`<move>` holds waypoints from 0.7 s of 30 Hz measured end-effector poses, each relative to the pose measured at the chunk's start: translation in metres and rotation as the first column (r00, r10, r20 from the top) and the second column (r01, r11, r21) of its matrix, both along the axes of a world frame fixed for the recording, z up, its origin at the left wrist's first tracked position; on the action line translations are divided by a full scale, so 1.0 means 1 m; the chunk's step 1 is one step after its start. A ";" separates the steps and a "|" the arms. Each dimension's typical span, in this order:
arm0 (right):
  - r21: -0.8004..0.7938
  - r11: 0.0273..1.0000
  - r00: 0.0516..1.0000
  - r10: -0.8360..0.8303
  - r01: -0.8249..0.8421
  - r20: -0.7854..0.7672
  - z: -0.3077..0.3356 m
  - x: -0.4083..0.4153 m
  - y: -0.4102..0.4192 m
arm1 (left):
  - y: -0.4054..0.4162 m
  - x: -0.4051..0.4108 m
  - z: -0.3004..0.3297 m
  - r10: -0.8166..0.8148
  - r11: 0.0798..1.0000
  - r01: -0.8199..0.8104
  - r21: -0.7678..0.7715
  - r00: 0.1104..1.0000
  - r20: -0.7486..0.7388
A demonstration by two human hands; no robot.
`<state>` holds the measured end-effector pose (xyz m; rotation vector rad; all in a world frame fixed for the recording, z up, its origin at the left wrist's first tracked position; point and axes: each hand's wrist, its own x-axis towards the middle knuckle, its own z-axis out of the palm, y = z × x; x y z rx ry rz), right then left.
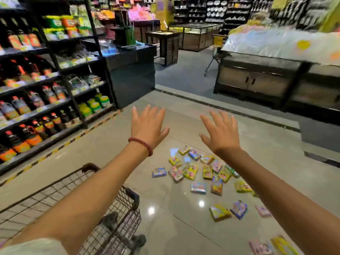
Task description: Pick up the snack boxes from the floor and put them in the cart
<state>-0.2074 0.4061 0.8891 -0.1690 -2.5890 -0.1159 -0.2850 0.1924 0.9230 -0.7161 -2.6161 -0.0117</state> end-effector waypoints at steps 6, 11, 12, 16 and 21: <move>0.055 0.997 0.999 -0.050 0.051 -0.014 -0.033 -0.021 0.052 | 0.056 -0.037 -0.029 -0.061 0.997 0.063 -0.035 0.996 0.065; 0.026 0.999 0.998 -0.045 0.044 0.053 -0.061 -0.070 0.077 | 0.088 -0.099 -0.058 -0.080 0.996 0.085 -0.040 0.989 0.122; 0.017 0.999 0.997 -0.052 0.051 0.059 -0.064 -0.084 0.083 | 0.095 -0.113 -0.062 -0.085 0.995 0.090 -0.039 0.988 0.128; 0.001 0.998 0.995 -0.061 0.061 0.077 -0.066 -0.151 0.104 | 0.118 -0.177 -0.075 -0.097 0.995 0.100 -0.017 0.986 0.139; -0.039 0.998 0.994 -0.049 0.054 0.102 -0.084 -0.230 0.121 | 0.134 -0.253 -0.097 -0.086 0.994 0.097 -0.051 0.978 0.190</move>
